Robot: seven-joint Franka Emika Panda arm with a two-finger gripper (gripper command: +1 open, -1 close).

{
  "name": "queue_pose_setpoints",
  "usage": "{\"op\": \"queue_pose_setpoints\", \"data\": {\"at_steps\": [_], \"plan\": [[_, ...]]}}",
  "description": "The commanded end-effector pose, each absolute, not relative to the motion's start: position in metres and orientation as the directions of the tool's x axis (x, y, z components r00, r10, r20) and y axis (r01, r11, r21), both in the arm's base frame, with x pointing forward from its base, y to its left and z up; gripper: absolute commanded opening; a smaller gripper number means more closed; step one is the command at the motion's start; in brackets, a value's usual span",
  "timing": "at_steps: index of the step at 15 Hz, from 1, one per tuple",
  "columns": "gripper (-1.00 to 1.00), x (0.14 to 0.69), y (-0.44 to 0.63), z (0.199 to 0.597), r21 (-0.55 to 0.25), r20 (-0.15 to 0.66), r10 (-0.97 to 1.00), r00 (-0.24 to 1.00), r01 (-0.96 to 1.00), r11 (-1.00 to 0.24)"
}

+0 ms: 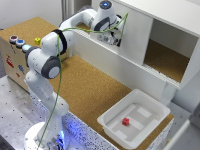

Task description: Move the door to the left

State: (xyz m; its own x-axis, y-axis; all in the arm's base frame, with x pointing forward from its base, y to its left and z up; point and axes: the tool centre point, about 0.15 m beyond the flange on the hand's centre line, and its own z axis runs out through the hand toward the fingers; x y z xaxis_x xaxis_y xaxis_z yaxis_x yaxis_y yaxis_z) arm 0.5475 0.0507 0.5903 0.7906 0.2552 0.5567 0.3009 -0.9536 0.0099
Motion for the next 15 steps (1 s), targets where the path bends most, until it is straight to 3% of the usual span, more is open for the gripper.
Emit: {"op": "queue_pose_setpoints", "data": {"at_steps": [1,11,12,15], "plan": [[-1.0,0.51,0.127,0.546,0.132,0.611,0.317,0.726,0.302,-0.944],[-1.0,0.482,0.201,0.55,0.117,0.618,0.408,0.672,0.434,-0.893],[1.0,0.478,0.201,0.554,0.122,0.628,0.412,0.661,0.44,-0.89],[1.0,0.468,0.179,0.573,0.118,0.682,0.356,0.639,0.384,-0.916]]}}
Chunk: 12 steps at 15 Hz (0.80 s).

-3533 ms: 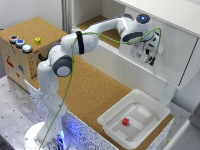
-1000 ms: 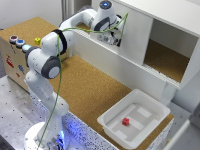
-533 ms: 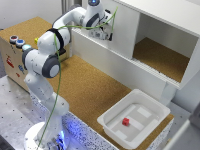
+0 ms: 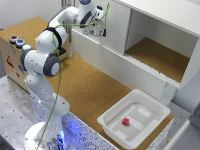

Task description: Move the door to the left

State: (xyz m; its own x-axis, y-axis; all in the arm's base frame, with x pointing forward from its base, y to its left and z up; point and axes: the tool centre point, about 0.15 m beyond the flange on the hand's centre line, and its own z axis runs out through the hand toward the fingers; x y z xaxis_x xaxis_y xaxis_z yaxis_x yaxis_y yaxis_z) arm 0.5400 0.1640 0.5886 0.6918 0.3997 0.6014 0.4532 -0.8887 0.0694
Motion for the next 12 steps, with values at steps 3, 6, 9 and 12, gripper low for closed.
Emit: {"op": "queue_pose_setpoints", "data": {"at_steps": [3,6,9,12], "plan": [[1.0,0.456,0.144,0.577,0.067,0.686,0.274,0.674,0.316,-0.946],[1.0,0.443,0.115,0.577,0.017,0.674,0.21,0.708,0.269,-0.963],[1.0,0.434,0.091,0.568,0.005,0.662,0.182,0.727,0.238,-0.971],[1.0,0.43,0.071,0.56,-0.049,0.636,0.139,0.759,0.22,-0.974]]}}
